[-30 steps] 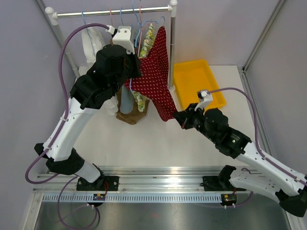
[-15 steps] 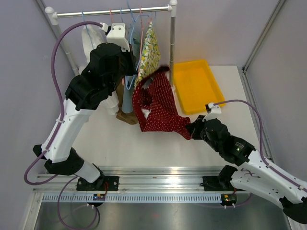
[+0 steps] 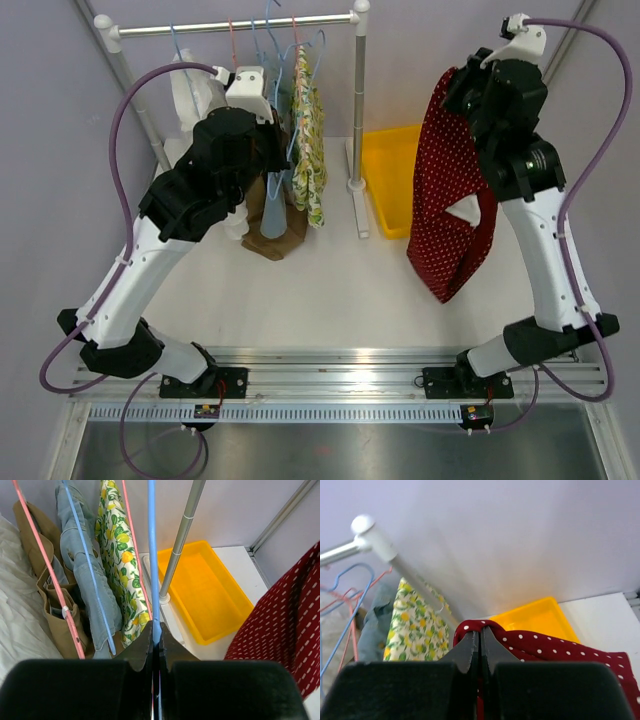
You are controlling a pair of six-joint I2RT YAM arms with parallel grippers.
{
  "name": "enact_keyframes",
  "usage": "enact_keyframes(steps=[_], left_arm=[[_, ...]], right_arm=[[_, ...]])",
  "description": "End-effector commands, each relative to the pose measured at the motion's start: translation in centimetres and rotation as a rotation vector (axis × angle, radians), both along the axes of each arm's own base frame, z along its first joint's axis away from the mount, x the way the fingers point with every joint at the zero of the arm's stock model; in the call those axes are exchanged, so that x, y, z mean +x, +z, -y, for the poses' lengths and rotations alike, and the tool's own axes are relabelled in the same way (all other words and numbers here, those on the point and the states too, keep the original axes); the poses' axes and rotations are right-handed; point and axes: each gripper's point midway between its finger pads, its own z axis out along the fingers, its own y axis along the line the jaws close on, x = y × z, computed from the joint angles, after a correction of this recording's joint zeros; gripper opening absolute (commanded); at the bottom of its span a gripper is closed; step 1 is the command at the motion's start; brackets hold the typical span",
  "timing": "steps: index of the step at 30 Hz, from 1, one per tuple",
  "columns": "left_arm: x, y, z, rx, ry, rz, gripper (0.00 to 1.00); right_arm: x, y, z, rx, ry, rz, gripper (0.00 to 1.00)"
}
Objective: Remove the skirt from the hanger
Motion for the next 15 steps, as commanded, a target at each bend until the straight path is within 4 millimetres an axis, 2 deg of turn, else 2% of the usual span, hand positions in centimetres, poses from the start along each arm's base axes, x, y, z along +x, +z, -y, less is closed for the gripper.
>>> enact_keyframes(steps=[1,2,3,4,5,6,7,8,10,11,13,14,15], left_arm=[[0.1,2.4,0.6,-0.084,-0.007,0.069,0.0],[0.3,2.3,0.7,-0.082,-0.006,0.067,0.0],[0.6,2.1,0.8,-0.077,0.005,0.066,0.0],[0.8,2.1,0.9,-0.073,0.008,0.069,0.0],[0.9,2.1,0.8,-0.068,0.016,0.07,0.0],[1.1,2.1,0.7,-0.066,0.029,0.075,0.0],[1.2,2.2,0.7,-0.06,0.031,0.078,0.0],[1.4,2.1,0.7,-0.054,0.034,0.079,0.0],[1.6,2.2,0.5,-0.043,0.045,0.086,0.0],[1.8,2.0,0.7,-0.034,0.046,0.082,0.0],[2.1,1.5,0.9,-0.014,0.05,0.076,0.0],[2.5,1.2,1.1,-0.004,0.052,0.072,0.0],[2.7,1.0,1.1,0.001,0.061,0.073,0.0]], right_arm=[[4.4,-0.5,-0.7,-0.042,0.07,-0.027,0.0],[5.1,1.0,-0.3,-0.007,0.083,0.005,0.0],[6.1,0.6,-0.5,0.002,0.097,-0.003,0.0],[8.1,-1.0,-0.9,0.005,0.106,-0.035,0.0],[8.6,-0.3,-1.4,0.019,0.134,-0.016,0.0],[9.4,-0.6,-1.5,0.025,0.141,-0.023,0.0],[11.2,-2.3,-2.0,0.019,0.148,-0.059,0.0],[11.4,-1.4,-2.0,0.024,0.153,-0.035,0.0],[13.3,-2.8,-2.2,0.02,0.153,-0.058,0.0],[13.6,-2.7,-2.3,0.027,0.159,-0.049,0.0],[14.8,-3.8,-1.9,0.042,0.151,-0.063,0.0],[15.5,-6.1,-1.7,0.05,0.14,-0.109,0.0],[15.8,-7.4,-1.5,0.052,0.128,-0.132,0.0]])
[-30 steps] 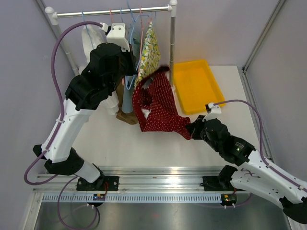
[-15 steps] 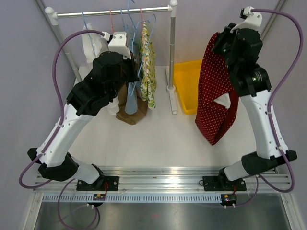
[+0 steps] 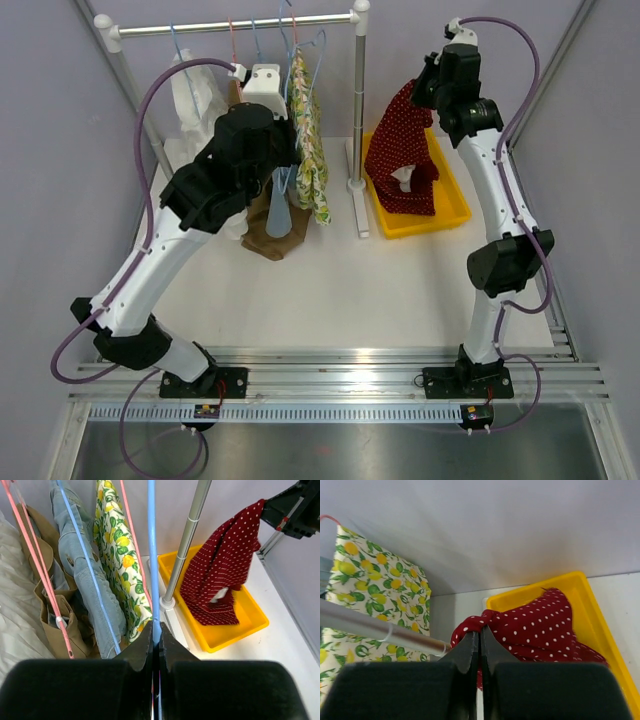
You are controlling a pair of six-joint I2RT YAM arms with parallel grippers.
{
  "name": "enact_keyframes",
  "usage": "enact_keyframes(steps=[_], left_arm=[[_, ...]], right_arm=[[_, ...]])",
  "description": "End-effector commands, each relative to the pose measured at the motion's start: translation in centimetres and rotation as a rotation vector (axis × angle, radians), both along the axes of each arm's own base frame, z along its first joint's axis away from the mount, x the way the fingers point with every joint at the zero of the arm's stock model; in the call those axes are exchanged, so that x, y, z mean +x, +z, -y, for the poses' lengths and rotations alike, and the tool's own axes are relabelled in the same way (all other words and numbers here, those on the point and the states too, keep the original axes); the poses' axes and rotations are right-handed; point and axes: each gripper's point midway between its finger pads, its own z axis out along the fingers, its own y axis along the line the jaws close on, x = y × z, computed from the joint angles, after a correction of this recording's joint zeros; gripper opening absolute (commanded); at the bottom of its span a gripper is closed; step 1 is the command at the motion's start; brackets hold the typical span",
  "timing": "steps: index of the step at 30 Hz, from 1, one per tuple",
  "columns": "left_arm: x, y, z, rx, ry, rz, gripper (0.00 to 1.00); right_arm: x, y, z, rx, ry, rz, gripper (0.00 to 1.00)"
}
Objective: Remove the skirt from the hanger
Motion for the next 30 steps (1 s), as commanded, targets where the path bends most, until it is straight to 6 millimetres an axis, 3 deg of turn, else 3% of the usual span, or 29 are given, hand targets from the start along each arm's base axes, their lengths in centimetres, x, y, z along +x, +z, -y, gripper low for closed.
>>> enact_keyframes(steps=[1,2,3,4,5,7,8,9,10,11,12,13,14,15,16,17,19,21,22,26,29,30], left_arm=[[1.2,1.5,0.2,-0.007,0.035,0.059,0.0],[1.4,1.4,0.3,-0.005,0.036,0.059,0.0],[1.8,1.2,0.7,0.003,0.037,0.053,0.0],[2.0,1.2,0.9,0.006,0.036,0.052,0.0],[2.2,1.0,1.3,0.008,0.031,0.049,0.0],[3.0,1.0,1.9,0.011,0.033,0.044,0.0],[3.3,1.0,2.1,0.012,0.031,0.042,0.0],[4.1,0.2,2.7,0.028,0.031,0.027,0.0],[4.5,0.9,2.5,0.018,0.04,0.04,0.0],[4.9,1.1,2.5,0.014,0.043,0.043,0.0],[5.5,1.0,2.8,0.011,0.036,0.038,0.0],[6.8,1.1,2.7,-0.007,0.052,0.039,0.0],[7.7,0.8,2.8,-0.014,0.052,0.031,0.0],[8.3,0.7,3.4,-0.04,0.037,0.026,0.0],[10.0,-0.5,3.4,-0.038,0.052,0.007,0.0],[10.6,0.0,3.7,-0.066,0.039,0.019,0.0],[12.0,-0.6,3.9,-0.085,0.046,0.013,0.0],[13.2,-1.6,5.4,-0.105,0.006,0.002,0.0],[13.4,-1.9,5.9,-0.123,-0.003,-0.007,0.0],[13.1,-3.8,8.0,-0.149,-0.053,-0.057,0.0],[11.7,-4.7,9.0,-0.129,-0.08,-0.071,0.01],[10.9,-4.1,9.0,-0.134,-0.092,-0.066,0.07]], right_arm=[[-0.2,2.5,1.1,0.069,-0.011,0.087,0.0],[0.2,-2.4,1.4,0.072,-0.028,-0.014,0.0],[0.2,-4.3,1.7,0.078,-0.044,-0.052,0.1],[-0.2,-8.7,2.4,0.064,-0.08,-0.148,0.82],[-0.6,-11.0,2.6,0.066,-0.097,-0.206,0.99],[-1.9,-15.2,3.3,0.054,-0.139,-0.321,1.0],[-3.3,-18.9,3.1,0.06,-0.136,-0.41,0.99],[-4.2,-20.5,3.0,0.072,-0.131,-0.447,1.0],[-5.0,-20.0,2.3,0.114,-0.097,-0.427,0.99],[-7.1,-23.4,1.9,0.13,-0.087,-0.498,0.99],[-8.0,-23.9,1.8,0.153,-0.079,-0.501,0.99],[-8.8,-22.1,0.7,0.206,-0.013,-0.447,0.99],[-10.8,-24.4,0.5,0.228,-0.003,-0.498,0.99],[-11.8,-23.0,0.2,0.252,0.022,-0.467,1.0],[-12.7,-22.9,-0.3,0.268,0.046,-0.466,1.0],[-14.0,-24.0,-0.3,0.275,0.048,-0.495,0.99],[-15.7,-22.7,-0.5,0.284,0.07,-0.468,1.0],[-17.3,-23.2,-0.3,0.273,0.079,-0.475,1.0],[-18.1,-22.1,-0.2,0.271,0.084,-0.447,0.99],[-19.9,-22.0,0.5,0.239,0.089,-0.434,1.0],[-20.5,-22.1,0.6,0.234,0.091,-0.445,1.0],[-20.6,-22.1,0.6,0.235,0.091,-0.45,1.0]])
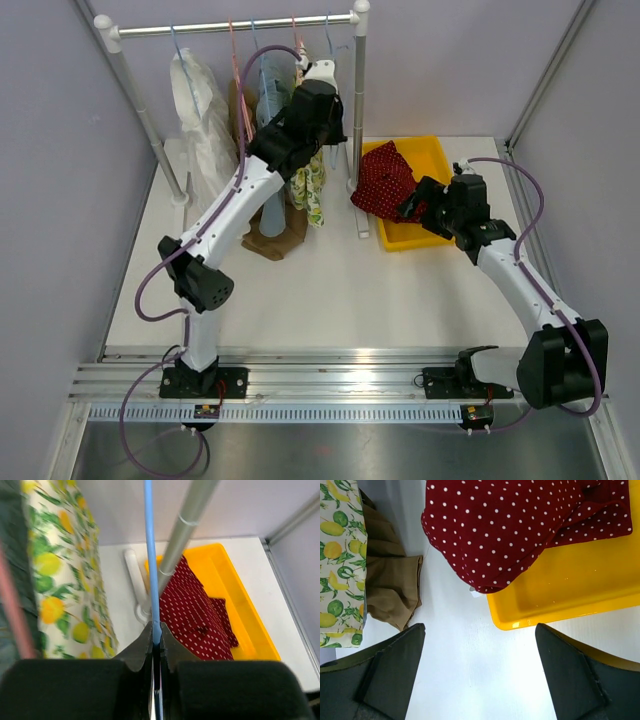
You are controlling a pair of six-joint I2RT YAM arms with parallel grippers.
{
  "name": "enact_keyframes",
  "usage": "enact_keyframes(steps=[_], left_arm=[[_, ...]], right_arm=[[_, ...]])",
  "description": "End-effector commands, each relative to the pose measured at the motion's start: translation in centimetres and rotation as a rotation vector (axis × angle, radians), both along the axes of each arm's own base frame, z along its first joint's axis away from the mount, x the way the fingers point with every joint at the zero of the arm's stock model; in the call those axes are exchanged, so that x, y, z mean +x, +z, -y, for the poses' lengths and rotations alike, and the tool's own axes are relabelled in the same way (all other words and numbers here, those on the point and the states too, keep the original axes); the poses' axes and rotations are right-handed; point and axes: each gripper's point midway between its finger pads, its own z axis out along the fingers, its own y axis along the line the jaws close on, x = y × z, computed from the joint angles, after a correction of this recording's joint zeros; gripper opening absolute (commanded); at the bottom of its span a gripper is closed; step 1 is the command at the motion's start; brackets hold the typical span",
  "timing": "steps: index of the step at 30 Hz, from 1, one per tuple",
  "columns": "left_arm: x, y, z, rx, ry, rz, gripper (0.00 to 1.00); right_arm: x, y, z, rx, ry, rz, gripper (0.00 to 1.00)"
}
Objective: Remove the skirt from the hanger
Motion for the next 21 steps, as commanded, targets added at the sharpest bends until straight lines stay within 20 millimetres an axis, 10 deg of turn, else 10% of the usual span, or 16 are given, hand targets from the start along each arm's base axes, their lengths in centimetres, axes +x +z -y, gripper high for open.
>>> enact_keyframes(steps=[1,6,21], left_arm=[[-2.9,4.3,1.3,-0.09,-0.065,0.078,0.24],[-5.4,5.5,-1.3,-0.068,-0.022,0.082,0.65],[-7.2,7.6,-8.2,0.003,0.114,0.122,0.69]], right_arm=[[-0.9,-0.1,-0.5,0.007,0.034,-0.01,0.99],[-2.1,0.6,-0.6,0.025,0.045,0.004,0.99],[-5.5,0.0,0.4,-0.003,0.05,-0.002,1.0]])
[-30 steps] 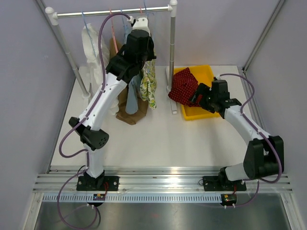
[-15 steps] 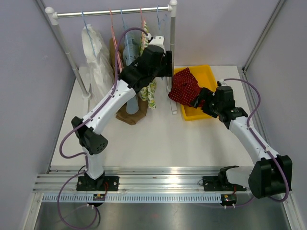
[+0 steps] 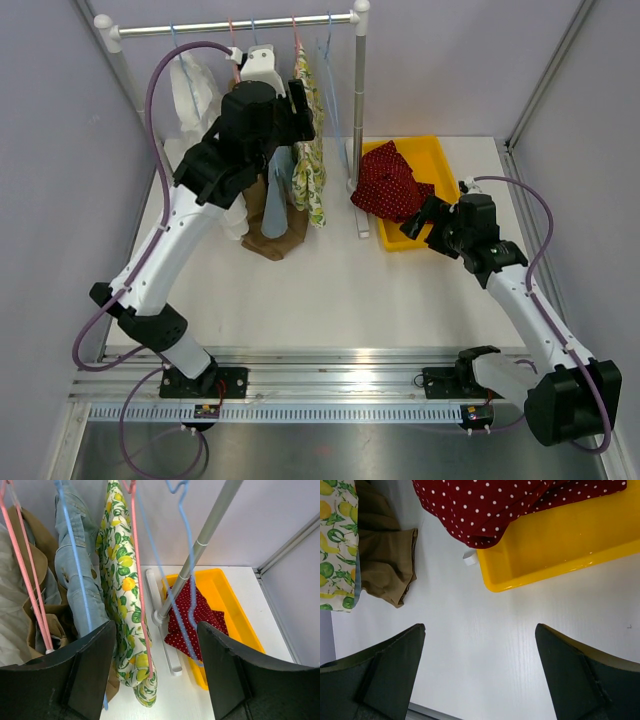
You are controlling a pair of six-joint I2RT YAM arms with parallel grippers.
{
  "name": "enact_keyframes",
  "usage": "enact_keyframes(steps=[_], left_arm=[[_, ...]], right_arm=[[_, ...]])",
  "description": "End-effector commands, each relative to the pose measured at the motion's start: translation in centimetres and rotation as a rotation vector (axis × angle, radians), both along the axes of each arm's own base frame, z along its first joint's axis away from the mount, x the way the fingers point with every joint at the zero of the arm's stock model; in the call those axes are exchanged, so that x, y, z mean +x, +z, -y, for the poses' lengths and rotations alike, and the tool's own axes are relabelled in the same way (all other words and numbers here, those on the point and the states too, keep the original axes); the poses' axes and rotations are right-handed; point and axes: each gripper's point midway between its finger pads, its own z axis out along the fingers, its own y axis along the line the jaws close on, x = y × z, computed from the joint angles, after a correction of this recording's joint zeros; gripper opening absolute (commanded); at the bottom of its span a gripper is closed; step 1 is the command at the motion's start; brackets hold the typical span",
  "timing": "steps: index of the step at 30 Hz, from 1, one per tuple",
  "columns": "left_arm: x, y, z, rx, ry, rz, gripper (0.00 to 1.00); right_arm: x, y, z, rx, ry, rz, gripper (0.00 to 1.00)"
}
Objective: Remove the skirt from the hanger
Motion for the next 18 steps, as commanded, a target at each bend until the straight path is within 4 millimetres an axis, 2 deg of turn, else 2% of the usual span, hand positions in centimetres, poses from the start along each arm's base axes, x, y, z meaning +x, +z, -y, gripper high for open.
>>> enact_keyframes(steps=[1,3,9,10,11,13,16,17,18], left_arm=[[1.6,-1.4,-0.7,0.044,0.041,-0.021,0.69],[2.3,-1.9,-0.5,0.046,0.038,-0.029,0.68],[4.9,-1.7,-0.1,0.036,0.038,-0.022,0.66],[5.7,-2.5,0.4,0.044,0.036,-0.035,0.65],[5.9,-2.0,0.5,0.035,0.033,-0.025,0.65],[6.6,-2.5,0.8,0.037,0.035,-0.032,0.59],[7.7,-3.6,1.2,0.033,0.039,-0.048,0.4],[8.3,-4.5,1.4,0.038,0.041,-0.065,0.31],[8.5,-4.5,1.5,0.026,0.04,-0.068,0.24]], right_arm=[[-0.9,0.3,0.0,-0.016,0.025,0.017,0.99],[-1.1,0.3,0.1,-0.022,0.026,0.016,0.99],[-1.5,0.2,0.4,-0.041,0.028,0.019,1.0],[-1.5,0.1,0.5,-0.047,0.029,0.021,0.99],[-1.5,0.0,0.5,-0.051,0.029,0.017,0.99],[-1.6,-0.3,0.6,-0.061,0.032,0.014,0.99],[-1.5,-0.7,0.7,-0.069,0.031,0.007,0.99],[-1.5,-0.7,0.7,-0.067,0.03,0.008,0.99],[-1.5,-0.7,0.7,-0.068,0.033,0.007,0.99]])
